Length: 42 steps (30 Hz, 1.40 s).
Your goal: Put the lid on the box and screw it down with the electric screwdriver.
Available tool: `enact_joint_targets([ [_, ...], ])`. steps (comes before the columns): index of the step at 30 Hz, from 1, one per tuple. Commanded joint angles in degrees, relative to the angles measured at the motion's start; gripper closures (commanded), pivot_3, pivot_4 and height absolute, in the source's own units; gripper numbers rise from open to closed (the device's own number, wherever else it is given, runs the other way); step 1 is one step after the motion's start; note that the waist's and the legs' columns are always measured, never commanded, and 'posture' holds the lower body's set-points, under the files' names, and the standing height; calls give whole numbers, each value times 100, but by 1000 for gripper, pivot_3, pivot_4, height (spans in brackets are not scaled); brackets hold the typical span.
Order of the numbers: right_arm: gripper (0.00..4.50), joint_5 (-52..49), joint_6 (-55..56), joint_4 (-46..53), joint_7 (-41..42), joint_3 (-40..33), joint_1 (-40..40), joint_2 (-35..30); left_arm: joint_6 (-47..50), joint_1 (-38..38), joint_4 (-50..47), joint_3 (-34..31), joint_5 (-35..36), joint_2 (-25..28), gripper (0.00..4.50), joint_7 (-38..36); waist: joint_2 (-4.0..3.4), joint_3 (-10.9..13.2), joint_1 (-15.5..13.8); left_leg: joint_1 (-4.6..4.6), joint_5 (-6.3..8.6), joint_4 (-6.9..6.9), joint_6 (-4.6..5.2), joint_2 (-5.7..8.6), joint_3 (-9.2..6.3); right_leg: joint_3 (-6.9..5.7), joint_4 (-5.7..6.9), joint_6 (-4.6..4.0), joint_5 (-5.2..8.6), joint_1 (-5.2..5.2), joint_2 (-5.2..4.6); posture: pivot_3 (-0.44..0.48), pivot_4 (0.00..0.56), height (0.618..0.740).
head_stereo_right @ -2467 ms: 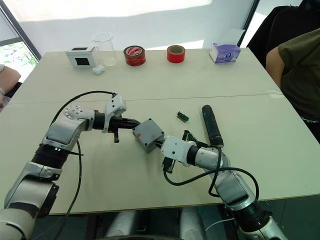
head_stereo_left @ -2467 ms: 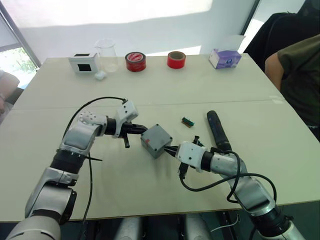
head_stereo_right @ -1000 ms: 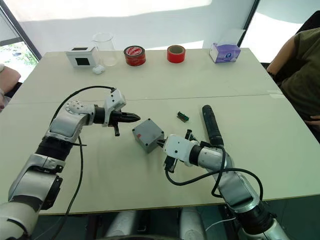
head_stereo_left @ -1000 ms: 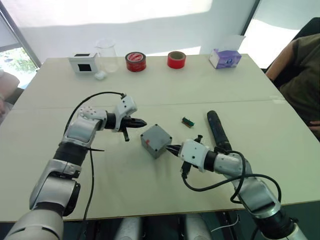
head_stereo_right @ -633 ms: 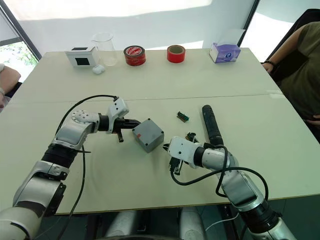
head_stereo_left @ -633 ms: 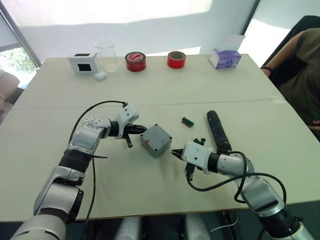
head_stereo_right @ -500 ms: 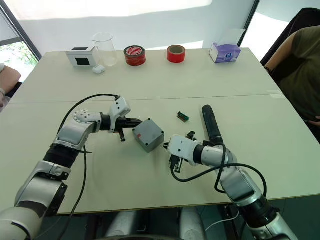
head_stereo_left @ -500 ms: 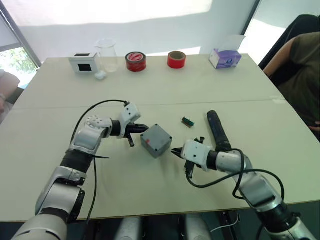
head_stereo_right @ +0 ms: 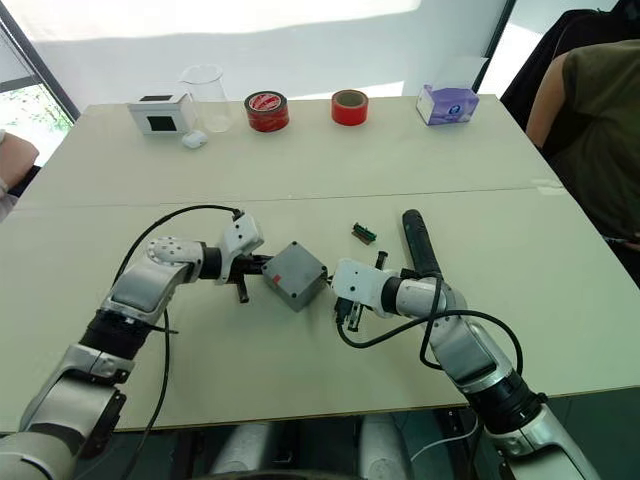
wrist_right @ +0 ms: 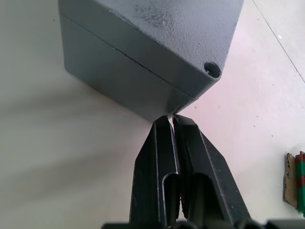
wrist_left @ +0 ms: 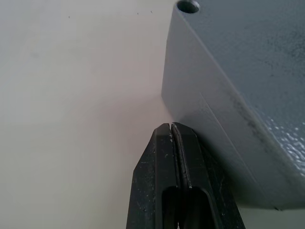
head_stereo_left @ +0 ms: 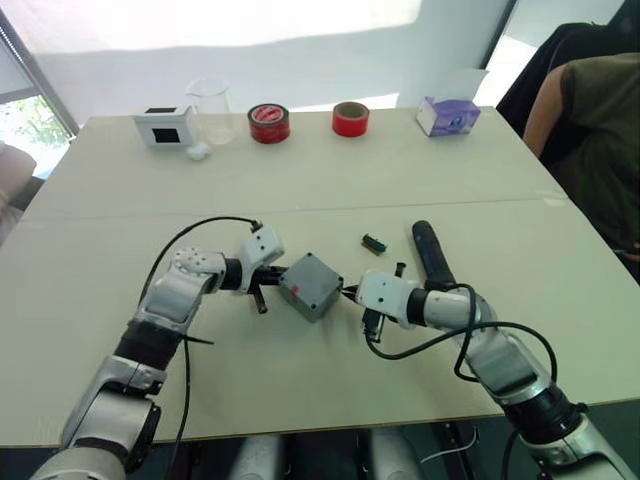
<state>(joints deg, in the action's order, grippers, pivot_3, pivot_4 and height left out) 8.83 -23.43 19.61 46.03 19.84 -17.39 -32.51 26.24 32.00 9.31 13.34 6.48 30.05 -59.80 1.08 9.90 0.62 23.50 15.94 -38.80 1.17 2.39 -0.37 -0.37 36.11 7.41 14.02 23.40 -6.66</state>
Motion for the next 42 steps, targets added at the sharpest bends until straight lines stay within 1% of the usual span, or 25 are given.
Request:
enact_joint_targets([
  [1, 4423, -127, -251, 602, 171, -15, 51, -91, 195, -149, -587, -96, 116, 176, 4500, -9, 0, 0, -10, 0, 0, 0, 0, 0, 0, 0, 0, 0, 0, 0, 0, 0, 150, 740],
  [8, 4423, -205, -755, 1249, 445, -79, 164, -439, 581, -455, -1150, -403, 247, 575, 4500, 122, -2, 1, -8, 0, 1, 0, 0, 0, -1, 0, -2, 0, 0, -1, -3, 0, 150, 740],
  [12, 4423, -500, -1145, 1443, 482, 19, 99, -260, 722, -493, -1261, -470, 399, 588, 4500, 184, -1, 0, -18, 0, 1, 0, -1, 0, -2, 0, -2, 0, 0, -1, -4, 0, 150, 740],
  [15, 4423, -404, -1105, 1280, 373, 231, 34, -135, 665, -458, -1142, -401, 399, 540, 4500, 183, -1, 0, -18, 0, 1, -1, -1, 0, -2, 0, -2, 0, 0, -2, -6, 0, 150, 740],
  [18, 4423, -233, -957, 1075, 278, 374, -65, -160, 523, -394, -910, -348, 345, 483, 4500, 202, -1, 1, -17, 0, 1, 0, -1, 1, -2, -1, -3, 0, 0, -1, -6, 0, 150, 740],
  [21, 4423, -235, -973, 963, 179, 403, -174, -60, 391, -256, -659, -319, 322, 440, 4500, 171, -1, 1, -15, 0, 1, 0, -1, 1, -2, -1, -3, 0, 0, -1, -6, 0, 150, 740],
  [24, 4423, -233, -968, 879, 93, 461, -211, 43, 420, -114, -560, -316, 449, 406, 4500, 7, -1, 1, -15, 0, 1, 0, -2, 1, -2, -2, -2, -1, 0, 0, -5, 0, 150, 740],
  [27, 4423, -155, -894, 731, 3, 427, -246, 40, 344, -130, -554, -195, 392, 511, 4500, -197, -1, 0, -5, 0, 1, 0, -1, 2, -1, -2, -3, 0, 0, -1, -5, 0, 150, 740],
  [31, 4423, -167, -824, 586, -23, 374, -332, 31, 377, -98, -564, -157, 437, 465, 4500, -264, -2, 1, -5, 0, 1, 0, -1, 1, -1, -2, -2, -1, 0, 0, -4, 0, 150, 740],
  [42, 4423, -145, -466, 178, 3, 191, -506, -84, 732, -373, -1098, -120, 589, 576, 4500, -334, -2, 1, -10, 0, 1, 0, -1, 1, -1, -2, -3, -1, 0, -1, -5, 0, 150, 740],
])
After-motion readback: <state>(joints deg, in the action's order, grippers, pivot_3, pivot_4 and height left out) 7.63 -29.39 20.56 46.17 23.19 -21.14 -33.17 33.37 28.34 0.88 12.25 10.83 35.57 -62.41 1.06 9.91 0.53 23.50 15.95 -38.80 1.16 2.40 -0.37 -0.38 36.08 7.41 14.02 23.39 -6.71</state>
